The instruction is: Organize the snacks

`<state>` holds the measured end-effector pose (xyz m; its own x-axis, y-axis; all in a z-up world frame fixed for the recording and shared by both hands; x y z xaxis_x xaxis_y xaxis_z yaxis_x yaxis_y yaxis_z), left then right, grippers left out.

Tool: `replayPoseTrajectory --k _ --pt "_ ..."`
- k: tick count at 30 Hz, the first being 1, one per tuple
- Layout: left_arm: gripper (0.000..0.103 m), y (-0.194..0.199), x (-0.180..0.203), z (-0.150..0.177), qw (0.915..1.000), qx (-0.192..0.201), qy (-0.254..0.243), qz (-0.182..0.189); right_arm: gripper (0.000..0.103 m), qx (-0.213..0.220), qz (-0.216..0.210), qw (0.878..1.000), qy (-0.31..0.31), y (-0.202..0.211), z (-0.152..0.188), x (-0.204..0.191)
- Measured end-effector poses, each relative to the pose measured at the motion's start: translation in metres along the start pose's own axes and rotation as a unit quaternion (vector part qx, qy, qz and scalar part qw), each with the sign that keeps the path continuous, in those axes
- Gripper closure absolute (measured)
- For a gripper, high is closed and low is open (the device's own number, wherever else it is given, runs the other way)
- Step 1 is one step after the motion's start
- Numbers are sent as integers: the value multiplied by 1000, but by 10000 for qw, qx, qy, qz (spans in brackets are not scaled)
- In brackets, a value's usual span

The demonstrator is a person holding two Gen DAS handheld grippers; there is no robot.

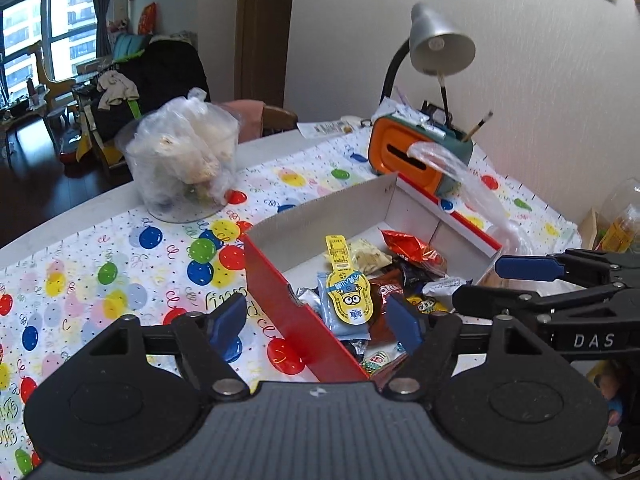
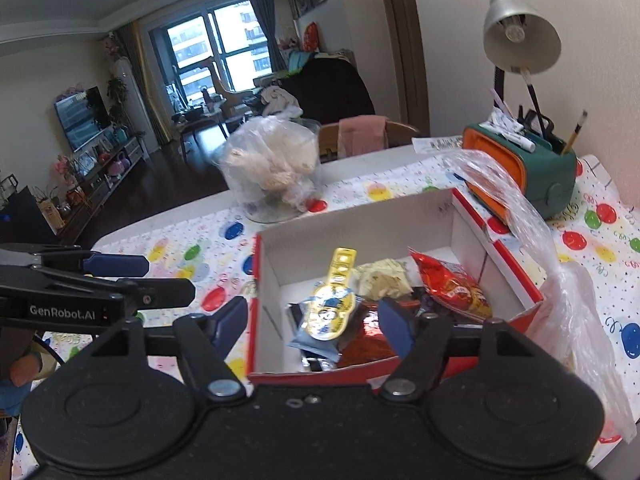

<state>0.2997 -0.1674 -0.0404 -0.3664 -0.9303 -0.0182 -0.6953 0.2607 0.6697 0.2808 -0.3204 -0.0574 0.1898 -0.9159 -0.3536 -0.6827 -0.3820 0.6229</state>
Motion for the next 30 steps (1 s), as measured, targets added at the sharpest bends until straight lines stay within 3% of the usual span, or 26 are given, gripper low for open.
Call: replayPoseTrajectory --k 9,11,16,19,30 --pt "21 23 -3 12 9999 119 115 30 2 408 -40 9991 119 22 3 -18" --pt "14 27 -3 15 9998 129 151 74 1 411 -63 9991 22 25 4 -17" --pt "12 37 2 19 9994 225 205 151 0 446 6 9990 19 33 12 -18" --pt "3 42 7 19 9991 319 207 168 0 583 65 9983 34 40 15 -18" --pt "2 53 16 19 9983 471 334 128 0 1042 124 9943 -195 59 13 -11"
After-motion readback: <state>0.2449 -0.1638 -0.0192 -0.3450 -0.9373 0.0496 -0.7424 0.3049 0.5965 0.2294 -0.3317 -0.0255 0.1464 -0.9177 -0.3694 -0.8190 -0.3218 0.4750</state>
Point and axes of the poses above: each gripper's, at about its wrist camera, not at the fingertips, and y roughly against the way its jaws point, x to its right, z to its underside, the point moved 8 cm from there along -y, roughly the way its jaws point, and after that the axes turned 10 degrees about -y, right-handed, at the moved point
